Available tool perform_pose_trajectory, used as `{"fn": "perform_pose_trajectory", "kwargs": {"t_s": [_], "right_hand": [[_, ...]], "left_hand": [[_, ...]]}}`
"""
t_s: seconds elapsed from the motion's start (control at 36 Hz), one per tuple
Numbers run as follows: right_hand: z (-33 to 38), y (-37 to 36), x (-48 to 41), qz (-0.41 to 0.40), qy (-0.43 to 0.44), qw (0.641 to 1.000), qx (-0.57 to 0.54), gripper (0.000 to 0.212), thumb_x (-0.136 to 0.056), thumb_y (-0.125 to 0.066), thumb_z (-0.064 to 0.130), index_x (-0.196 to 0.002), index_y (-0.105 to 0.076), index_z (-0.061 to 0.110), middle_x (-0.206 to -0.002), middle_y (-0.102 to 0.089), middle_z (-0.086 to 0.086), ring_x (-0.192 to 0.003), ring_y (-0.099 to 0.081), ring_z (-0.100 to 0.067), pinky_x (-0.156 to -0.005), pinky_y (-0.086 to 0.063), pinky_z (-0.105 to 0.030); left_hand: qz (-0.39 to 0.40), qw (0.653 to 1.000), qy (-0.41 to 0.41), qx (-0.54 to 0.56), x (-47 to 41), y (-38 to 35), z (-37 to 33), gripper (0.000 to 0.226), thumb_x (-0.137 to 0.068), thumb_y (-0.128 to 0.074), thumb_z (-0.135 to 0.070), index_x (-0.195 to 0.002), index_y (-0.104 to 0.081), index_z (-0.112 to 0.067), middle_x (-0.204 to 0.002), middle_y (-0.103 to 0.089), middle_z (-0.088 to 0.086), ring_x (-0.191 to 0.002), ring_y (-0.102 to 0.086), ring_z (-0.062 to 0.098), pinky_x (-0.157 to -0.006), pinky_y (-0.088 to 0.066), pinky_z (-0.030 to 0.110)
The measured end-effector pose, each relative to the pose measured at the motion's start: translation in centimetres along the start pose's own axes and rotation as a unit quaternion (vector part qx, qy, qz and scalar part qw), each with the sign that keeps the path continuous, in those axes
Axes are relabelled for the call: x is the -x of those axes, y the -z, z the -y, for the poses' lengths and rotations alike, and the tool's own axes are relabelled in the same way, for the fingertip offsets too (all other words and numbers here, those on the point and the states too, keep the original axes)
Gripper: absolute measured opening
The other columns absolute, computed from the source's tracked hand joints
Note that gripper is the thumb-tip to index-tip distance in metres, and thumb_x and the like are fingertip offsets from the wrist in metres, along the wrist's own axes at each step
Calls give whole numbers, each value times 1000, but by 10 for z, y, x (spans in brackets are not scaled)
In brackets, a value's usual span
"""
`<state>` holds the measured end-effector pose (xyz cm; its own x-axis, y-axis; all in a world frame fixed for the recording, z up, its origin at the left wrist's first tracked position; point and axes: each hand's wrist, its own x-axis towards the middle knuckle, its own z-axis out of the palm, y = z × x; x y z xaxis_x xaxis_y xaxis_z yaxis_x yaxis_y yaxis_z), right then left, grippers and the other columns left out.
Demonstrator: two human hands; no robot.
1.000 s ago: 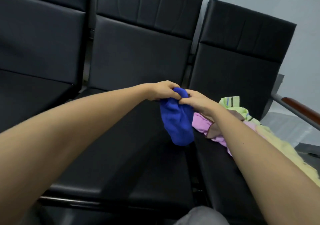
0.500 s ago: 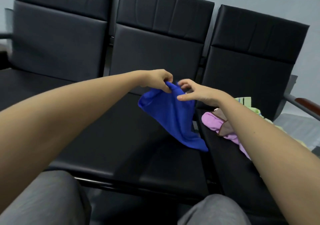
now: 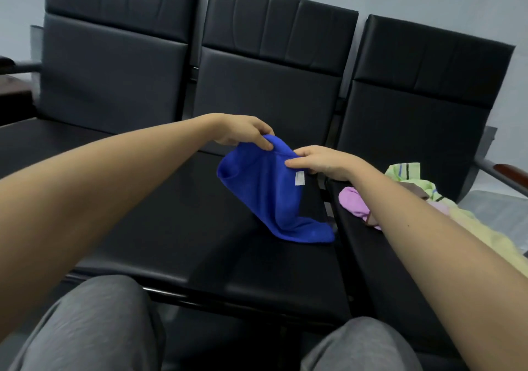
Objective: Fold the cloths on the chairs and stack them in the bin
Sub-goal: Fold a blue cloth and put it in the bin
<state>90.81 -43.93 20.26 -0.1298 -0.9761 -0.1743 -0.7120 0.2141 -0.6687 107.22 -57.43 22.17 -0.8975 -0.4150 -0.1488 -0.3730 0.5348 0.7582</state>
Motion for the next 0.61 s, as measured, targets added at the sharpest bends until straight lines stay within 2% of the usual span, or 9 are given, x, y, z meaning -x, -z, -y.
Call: {"fn": "perform_pose_trajectory", "kwargs": {"t_s": [0.11,0.19,0.31,0.42,0.53,0.61], "right_hand": [[2,-5,4,59,-2,997,-42,15,-94,-49,40,-91,-58,29,-100,-59,17,-101,-51,-6,-95,-31,-35],[3,-11,1,95,-25,994,-48,31,-89,-43,54,-106,-58,34,-117,-59,13,-112,-54,-13,-104,-28,-39],[3,-21,-13,20,-33,999,-26,29,-94,-54,36,-117,-61,20,-113,-66,3,-108,-59,-19,-97,-39,-35],[-7,-22,-22,-5,-48,999,0,28,-88,-62,17,-115,-62,10,-114,-67,-9,-101,-63,-24,-88,-48,-35],[-19,-26,-24,-32,-66,989,130,22,-88,-61,14,-108,-65,6,-104,-65,-8,-90,-58,-18,-82,-46,-32],[-34,-28,-23,-5,-87,977,194,18,-85,-64,15,-101,-66,8,-99,-65,-5,-89,-60,-20,-81,-47,-31]], "left_hand": [[-21,1000,-13,16,4,3,-2,6,-95,-52,-10,-97,-57,-13,-99,-66,3,-87,-66,18,-69,-54,27],[-14,999,-29,20,5,3,-1,11,-95,-50,-6,-90,-52,-15,-94,-63,3,-82,-63,17,-67,-53,27],[-14,998,-36,48,4,2,0,19,-95,-48,-1,-84,-46,-16,-85,-55,0,-74,-56,12,-64,-48,25],[-90,995,-34,24,2,6,3,26,-92,-48,1,-76,-42,-18,-79,-48,-1,-71,-47,11,-60,-41,22],[-139,990,-23,27,4,14,12,28,-90,-48,0,-70,-41,-19,-89,-51,8,-87,-49,18,-74,-41,30],[-182,980,19,-79,6,19,18,24,-87,-50,-3,-67,-45,-15,-75,-49,2,-74,-46,15,-62,-38,23]]}}
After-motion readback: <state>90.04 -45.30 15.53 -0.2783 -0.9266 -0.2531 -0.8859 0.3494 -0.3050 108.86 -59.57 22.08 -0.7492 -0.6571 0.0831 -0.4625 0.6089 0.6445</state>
